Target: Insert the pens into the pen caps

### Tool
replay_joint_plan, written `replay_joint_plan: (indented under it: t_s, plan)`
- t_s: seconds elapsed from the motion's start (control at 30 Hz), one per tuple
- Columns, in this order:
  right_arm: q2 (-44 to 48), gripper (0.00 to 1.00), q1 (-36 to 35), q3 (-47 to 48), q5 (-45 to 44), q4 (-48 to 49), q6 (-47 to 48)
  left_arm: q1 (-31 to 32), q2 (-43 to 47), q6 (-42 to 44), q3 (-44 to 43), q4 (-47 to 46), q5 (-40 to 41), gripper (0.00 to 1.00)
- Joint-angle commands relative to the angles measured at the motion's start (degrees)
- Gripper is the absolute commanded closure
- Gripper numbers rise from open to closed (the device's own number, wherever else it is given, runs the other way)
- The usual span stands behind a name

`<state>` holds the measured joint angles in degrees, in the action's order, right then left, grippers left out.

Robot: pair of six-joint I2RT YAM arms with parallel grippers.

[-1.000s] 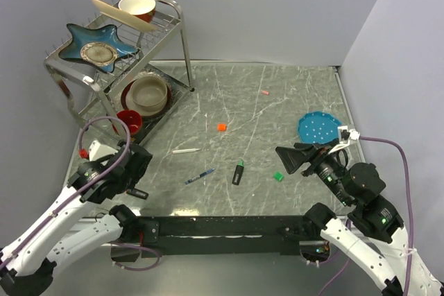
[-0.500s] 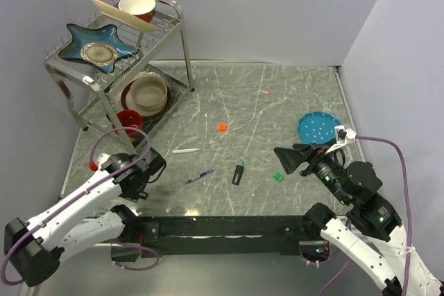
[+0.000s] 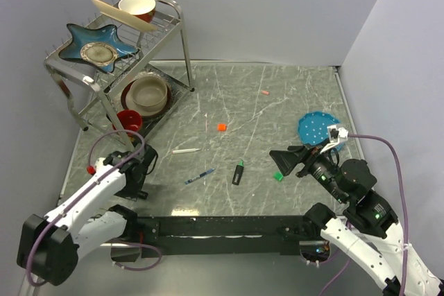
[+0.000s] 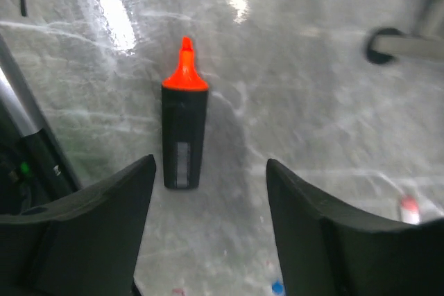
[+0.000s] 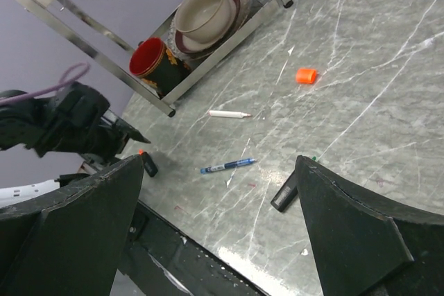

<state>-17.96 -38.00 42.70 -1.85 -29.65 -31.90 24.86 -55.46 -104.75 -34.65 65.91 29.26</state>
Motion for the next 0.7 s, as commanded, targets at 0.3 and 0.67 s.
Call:
replay_joint_plan:
  t_s: [0.3, 0.67]
  plan:
    - [1.3, 0.03, 0.2, 0.4, -0.4, 0.3, 0.3, -8.0, -11.1, 13.9, 4.4, -12.6, -9.5, 0.50]
    - [2.2, 0.03, 0.2, 0.9, -2.2, -1.4, -0.5, -8.0, -8.4, 14.9, 5.3, -13.5, -9.0, 0.97]
